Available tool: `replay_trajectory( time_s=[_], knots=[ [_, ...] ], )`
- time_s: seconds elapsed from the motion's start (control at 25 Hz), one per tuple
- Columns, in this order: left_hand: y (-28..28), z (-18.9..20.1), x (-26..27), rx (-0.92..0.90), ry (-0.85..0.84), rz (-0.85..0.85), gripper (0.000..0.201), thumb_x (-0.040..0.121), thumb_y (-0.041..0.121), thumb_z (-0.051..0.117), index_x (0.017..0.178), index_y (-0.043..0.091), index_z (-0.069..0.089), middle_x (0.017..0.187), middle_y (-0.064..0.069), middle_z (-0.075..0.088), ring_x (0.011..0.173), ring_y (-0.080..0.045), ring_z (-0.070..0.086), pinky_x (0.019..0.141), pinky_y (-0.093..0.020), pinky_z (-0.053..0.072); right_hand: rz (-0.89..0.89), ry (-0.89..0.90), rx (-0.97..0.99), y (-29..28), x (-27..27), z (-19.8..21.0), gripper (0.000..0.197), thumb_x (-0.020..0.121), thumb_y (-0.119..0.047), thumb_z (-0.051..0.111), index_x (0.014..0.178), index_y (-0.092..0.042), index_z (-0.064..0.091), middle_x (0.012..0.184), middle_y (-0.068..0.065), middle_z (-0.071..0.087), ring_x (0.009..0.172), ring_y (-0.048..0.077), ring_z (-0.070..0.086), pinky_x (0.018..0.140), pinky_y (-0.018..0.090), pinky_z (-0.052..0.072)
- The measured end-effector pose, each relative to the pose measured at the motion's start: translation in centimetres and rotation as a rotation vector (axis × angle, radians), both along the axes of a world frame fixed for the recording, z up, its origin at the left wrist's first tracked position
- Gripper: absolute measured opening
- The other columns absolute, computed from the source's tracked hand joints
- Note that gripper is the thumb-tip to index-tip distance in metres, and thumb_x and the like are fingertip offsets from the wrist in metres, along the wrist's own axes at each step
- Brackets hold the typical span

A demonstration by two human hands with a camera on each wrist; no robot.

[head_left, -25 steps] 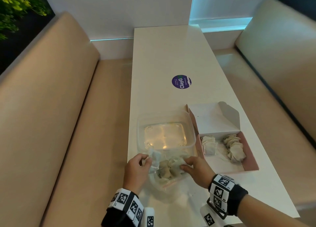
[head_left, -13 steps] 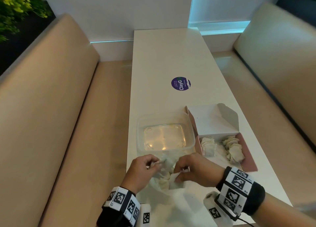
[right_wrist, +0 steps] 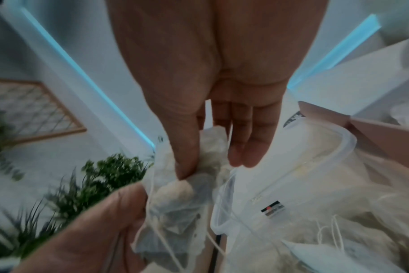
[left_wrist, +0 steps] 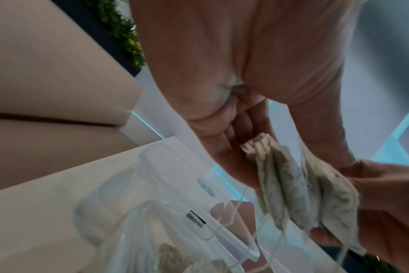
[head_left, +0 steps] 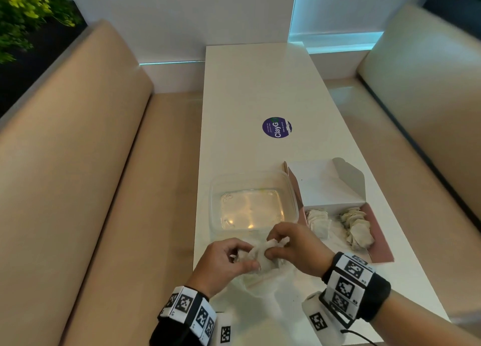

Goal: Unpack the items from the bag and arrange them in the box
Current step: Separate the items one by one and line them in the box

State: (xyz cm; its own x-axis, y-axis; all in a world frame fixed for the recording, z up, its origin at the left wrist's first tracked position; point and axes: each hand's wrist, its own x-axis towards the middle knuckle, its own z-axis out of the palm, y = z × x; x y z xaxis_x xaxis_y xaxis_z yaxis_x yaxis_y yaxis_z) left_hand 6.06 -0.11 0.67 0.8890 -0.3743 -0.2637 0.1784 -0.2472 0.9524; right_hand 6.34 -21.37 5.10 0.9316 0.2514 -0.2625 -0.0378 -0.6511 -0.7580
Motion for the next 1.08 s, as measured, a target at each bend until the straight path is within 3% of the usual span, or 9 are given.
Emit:
replay_trajectory(
  time_s=[0.16,0.32,0.4,0.52,0.64,0.76,0.84,0.96,1.08],
  knots=[
    [1.1,-1.3,0.1,0.004,-0.004,0.158,0.031,0.058,0.035,0.088,0.086,0.034,0.074,0.088,-0.003,0.075,0.084,-0.036,0.067,0.082,-0.049,0.057,-0.124,0.204,0.346,-1.2,0.0,0.8,0.016,0.074,-0.008,0.076,0.080,-0.003,0.062,0.074,0.012,0.062,0.066,0.017,0.057,0.062,0.023,0.051],
    [0.4,-1.4,0.0,-0.002,-0.033,0.212,0.021,0.078,0.012,0.076,0.082,0.032,0.074,0.080,0.004,0.074,0.074,-0.019,0.067,0.073,-0.033,0.057,-0.093,0.362,0.506,-0.4,-0.3,0.8,0.013,0.077,-0.005,0.072,0.085,-0.001,0.063,0.072,0.014,0.064,0.070,0.025,0.063,0.060,0.027,0.056],
    [-0.5,-0.9,-0.2,-0.056,-0.026,0.213,0.014,0.089,0.021,0.065,0.078,0.022,0.073,0.069,0.003,0.069,0.065,-0.013,0.061,0.066,-0.030,0.051,-0.197,0.365,0.524,0.6,-0.2,0.2,0.012,0.078,-0.001,0.070,0.085,0.003,0.062,0.065,0.006,0.066,0.062,0.018,0.065,0.056,0.025,0.056],
    [-1.1,-0.6,-0.5,-0.088,-0.008,0.189,0.037,0.084,0.048,0.059,0.077,0.014,0.069,0.068,-0.004,0.065,0.066,-0.015,0.057,0.068,-0.036,0.048,-0.334,0.358,0.577,1.3,-0.3,-0.7,0.013,0.078,0.001,0.070,0.084,0.007,0.060,0.065,0.006,0.066,0.056,0.016,0.063,0.052,0.025,0.052],
    [-1.1,-0.7,-0.5,-0.038,-0.039,0.200,0.018,0.084,0.034,0.066,0.072,0.021,0.071,0.063,0.002,0.065,0.062,-0.010,0.057,0.066,-0.032,0.048,-0.357,0.319,0.513,1.3,-0.6,-1.3,0.017,0.076,-0.001,0.073,0.089,0.003,0.062,0.074,0.010,0.060,0.060,0.021,0.060,0.056,0.029,0.055],
    [-0.5,-1.3,-0.4,-0.039,-0.049,0.267,0.018,0.087,0.028,0.066,0.073,0.016,0.070,0.069,-0.011,0.068,0.065,-0.015,0.059,0.067,-0.036,0.049,-0.374,0.226,0.405,0.4,-0.5,-1.1,0.023,0.072,-0.004,0.077,0.088,-0.005,0.060,0.073,0.010,0.056,0.059,0.022,0.057,0.057,0.034,0.054],
    [-0.1,-1.8,-0.1,-0.003,-0.051,0.319,0.019,0.088,0.025,0.066,0.072,0.016,0.070,0.069,-0.009,0.069,0.065,-0.012,0.060,0.066,-0.033,0.049,-0.197,0.208,0.338,-0.3,-0.7,-0.4,0.018,0.074,-0.008,0.077,0.081,-0.004,0.061,0.073,0.016,0.062,0.062,0.021,0.057,0.058,0.031,0.052],
    [-0.2,-2.0,0.0,0.069,-0.038,0.240,0.022,0.089,0.022,0.065,0.068,0.025,0.069,0.064,0.003,0.067,0.064,-0.008,0.059,0.065,-0.026,0.048,0.094,0.284,0.243,0.1,-1.4,0.6,0.014,0.074,-0.012,0.077,0.074,-0.016,0.064,0.070,0.011,0.062,0.057,0.013,0.053,0.054,0.020,0.048],
    [-1.0,-1.7,-0.5,0.070,-0.016,0.119,0.031,0.091,0.022,0.062,0.062,0.030,0.065,0.058,0.009,0.060,0.060,-0.005,0.054,0.064,-0.022,0.045,-0.031,0.196,0.249,0.8,-0.9,-0.5,0.016,0.074,-0.011,0.076,0.071,-0.017,0.063,0.066,0.007,0.060,0.055,0.012,0.053,0.054,0.023,0.049]
  ],
)
